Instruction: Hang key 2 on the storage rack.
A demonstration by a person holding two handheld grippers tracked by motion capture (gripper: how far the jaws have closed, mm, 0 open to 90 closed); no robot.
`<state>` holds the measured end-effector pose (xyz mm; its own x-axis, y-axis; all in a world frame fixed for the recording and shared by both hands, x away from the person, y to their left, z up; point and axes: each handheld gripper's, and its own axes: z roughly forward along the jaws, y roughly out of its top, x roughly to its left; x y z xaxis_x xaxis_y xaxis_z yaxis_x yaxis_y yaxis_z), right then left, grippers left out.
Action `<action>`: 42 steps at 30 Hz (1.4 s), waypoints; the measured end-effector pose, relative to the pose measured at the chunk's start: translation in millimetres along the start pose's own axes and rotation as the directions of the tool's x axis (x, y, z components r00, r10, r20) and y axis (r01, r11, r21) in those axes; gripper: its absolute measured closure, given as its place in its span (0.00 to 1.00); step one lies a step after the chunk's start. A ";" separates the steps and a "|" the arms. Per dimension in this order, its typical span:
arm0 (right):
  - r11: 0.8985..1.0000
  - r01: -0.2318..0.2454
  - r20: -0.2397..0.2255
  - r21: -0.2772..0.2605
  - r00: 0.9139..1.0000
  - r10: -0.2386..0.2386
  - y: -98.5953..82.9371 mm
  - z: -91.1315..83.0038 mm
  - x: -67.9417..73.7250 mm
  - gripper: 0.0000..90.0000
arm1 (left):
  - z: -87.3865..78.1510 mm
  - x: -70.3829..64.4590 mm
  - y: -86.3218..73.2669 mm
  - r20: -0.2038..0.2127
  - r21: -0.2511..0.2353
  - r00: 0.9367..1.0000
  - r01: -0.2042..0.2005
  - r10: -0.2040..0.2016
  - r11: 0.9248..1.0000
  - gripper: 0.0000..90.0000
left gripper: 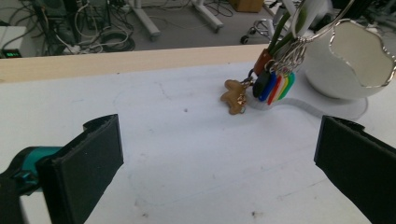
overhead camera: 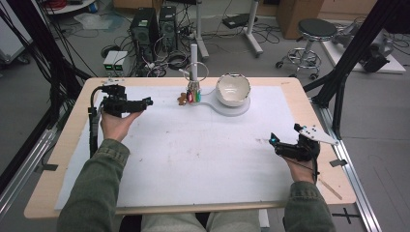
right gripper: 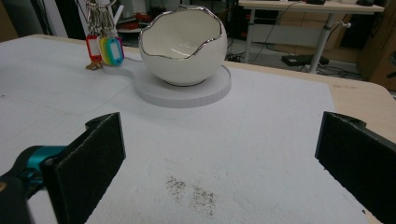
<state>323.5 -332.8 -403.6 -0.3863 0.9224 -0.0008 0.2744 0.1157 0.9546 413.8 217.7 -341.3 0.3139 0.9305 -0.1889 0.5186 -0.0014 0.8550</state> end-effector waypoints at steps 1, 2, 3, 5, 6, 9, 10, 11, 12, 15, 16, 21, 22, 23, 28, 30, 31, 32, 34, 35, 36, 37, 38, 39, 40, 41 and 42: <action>1.000 -0.001 0.000 0.001 1.000 0.001 0.0 -0.1 0.2 0.01 | -1.5 1.0 -2.5 -0.003 -0.004 1.000 -0.002 0.002 1.000 0.02; 1.000 0.001 0.000 -0.001 1.000 -0.001 0.0 0.0 0.1 0.01 | -3.3 2.3 -4.8 -0.004 -0.008 1.000 -0.006 0.006 1.000 0.02; 1.000 -0.005 0.000 0.002 1.000 0.005 0.0 -0.2 0.6 0.01 | -5.0 3.3 -7.2 -0.002 -0.015 1.000 -0.005 0.005 1.000 0.02; 1.000 -0.004 0.000 0.001 1.000 0.004 0.1 -0.1 0.7 0.01 | -8.5 5.1 -11.2 -0.008 -0.020 1.000 -0.003 0.003 1.000 0.02; 1.000 -0.002 -0.001 0.000 1.000 0.002 0.1 0.0 0.6 0.01 | -10.2 5.8 -13.4 -0.010 -0.027 1.000 -0.006 0.005 1.000 0.02; 1.000 0.000 -0.001 -0.001 1.000 0.000 0.3 -0.1 1.0 0.01 | -14.8 7.6 -19.2 -0.012 -0.033 1.000 -0.003 0.003 0.999 0.02; 1.000 0.000 0.000 -0.001 1.000 0.000 0.3 0.0 1.2 0.01 | -16.0 7.7 -20.6 -0.015 -0.033 1.000 -0.008 0.008 0.999 0.02; 1.000 -0.001 0.000 -0.002 1.000 0.001 0.3 0.0 1.4 0.01 | -17.4 7.6 -21.9 -0.023 -0.033 1.000 -0.015 0.015 0.999 0.02; 1.000 0.000 0.001 -0.003 1.000 0.000 0.4 0.1 1.5 0.01 | -18.8 7.3 -23.5 -0.029 -0.038 0.999 -0.017 0.016 0.999 0.02; 1.000 0.001 -0.001 0.000 1.000 -0.001 0.6 0.1 2.4 0.01 | -22.4 7.9 -29.2 -0.028 -0.047 0.999 -0.019 0.018 0.999 0.02; 1.000 0.003 -0.001 0.000 1.000 -0.003 0.5 0.2 2.4 0.01 | -23.0 8.0 -31.4 -0.028 -0.052 1.000 -0.014 0.013 0.999 0.02; 1.000 -0.001 0.000 0.001 1.000 0.001 0.5 -0.1 2.2 0.01 | -29.2 11.8 -40.7 -0.049 -0.059 0.998 -0.036 0.033 0.998 0.02; 1.000 -0.004 0.001 0.000 1.000 0.004 0.5 0.1 2.3 0.01 | -30.6 12.9 -42.3 -0.053 -0.066 0.998 -0.039 0.036 0.997 0.02; 1.000 -0.002 0.000 0.000 1.000 0.002 0.4 0.1 2.2 0.01 | -32.1 14.6 -43.8 -0.058 -0.068 0.998 -0.044 0.041 0.997 0.02; 1.000 -0.001 0.001 0.001 1.000 0.001 0.4 0.2 2.3 0.01 | -37.7 22.1 -53.4 -0.071 -0.071 0.997 -0.034 0.029 0.997 0.02; 1.000 0.001 0.002 0.002 1.000 -0.001 0.4 0.3 2.3 0.01 | -41.1 25.2 -58.2 -0.076 -0.086 0.997 -0.033 0.026 0.996 0.02; 1.000 0.000 0.002 0.002 1.000 0.000 0.4 0.3 2.5 0.01 | -43.2 27.1 -61.1 -0.084 -0.091 0.996 -0.030 0.022 0.995 0.02; 1.000 0.001 0.003 0.002 1.000 -0.001 0.4 0.4 2.5 0.01 | -44.0 28.0 -63.1 -0.088 -0.099 0.996 -0.024 0.015 0.995 0.02; 1.000 -0.001 0.002 0.003 1.000 0.001 0.4 0.4 2.8 0.01 | -47.3 30.9 -67.4 -0.100 -0.101 0.995 -0.023 0.013 0.995 0.02; 1.000 -0.001 0.002 0.002 1.000 0.001 0.4 0.4 2.9 0.01 | -48.9 32.1 -69.8 -0.104 -0.110 0.994 -0.025 0.014 0.994 0.02; 1.000 0.000 0.002 0.002 1.000 0.000 0.4 0.5 2.9 0.01 | -50.5 33.0 -71.8 -0.110 -0.116 0.994 -0.026 0.013 0.993 0.02; 1.000 0.002 0.002 0.002 1.000 -0.002 0.4 0.6 2.9 0.01 | -52.1 33.9 -73.7 -0.115 -0.120 0.993 -0.029 0.015 0.992 0.02; 1.000 0.004 0.002 0.003 1.000 -0.004 0.4 0.6 2.9 0.01 | -53.7 34.8 -75.4 -0.120 -0.121 0.993 -0.035 0.021 0.992 0.02; 1.000 0.002 0.002 0.003 1.000 -0.002 0.5 0.6 3.0 0.01 | -55.4 35.4 -77.3 -0.121 -0.128 0.992 -0.039 0.024 0.991 0.02; 1.000 0.003 0.002 0.001 1.000 -0.003 0.6 0.6 3.0 0.01 | -57.2 35.8 -79.2 -0.123 -0.138 0.992 -0.042 0.025 0.990 0.02; 1.000 0.003 0.001 -0.001 1.000 -0.003 0.6 0.5 3.0 0.01 | -59.1 36.4 -80.7 -0.128 -0.138 0.991 -0.047 0.029 0.989 0.02; 1.000 0.005 0.001 0.000 1.000 -0.005 0.5 0.5 2.9 0.01 | -60.8 36.9 -82.5 -0.131 -0.141 0.991 -0.049 0.031 0.989 0.02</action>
<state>323.0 -329.9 -403.3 -0.3866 0.9222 -0.0056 0.2729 0.1202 0.9545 334.3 274.5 -389.4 0.2229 0.9699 -0.0976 0.3853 0.0043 0.9228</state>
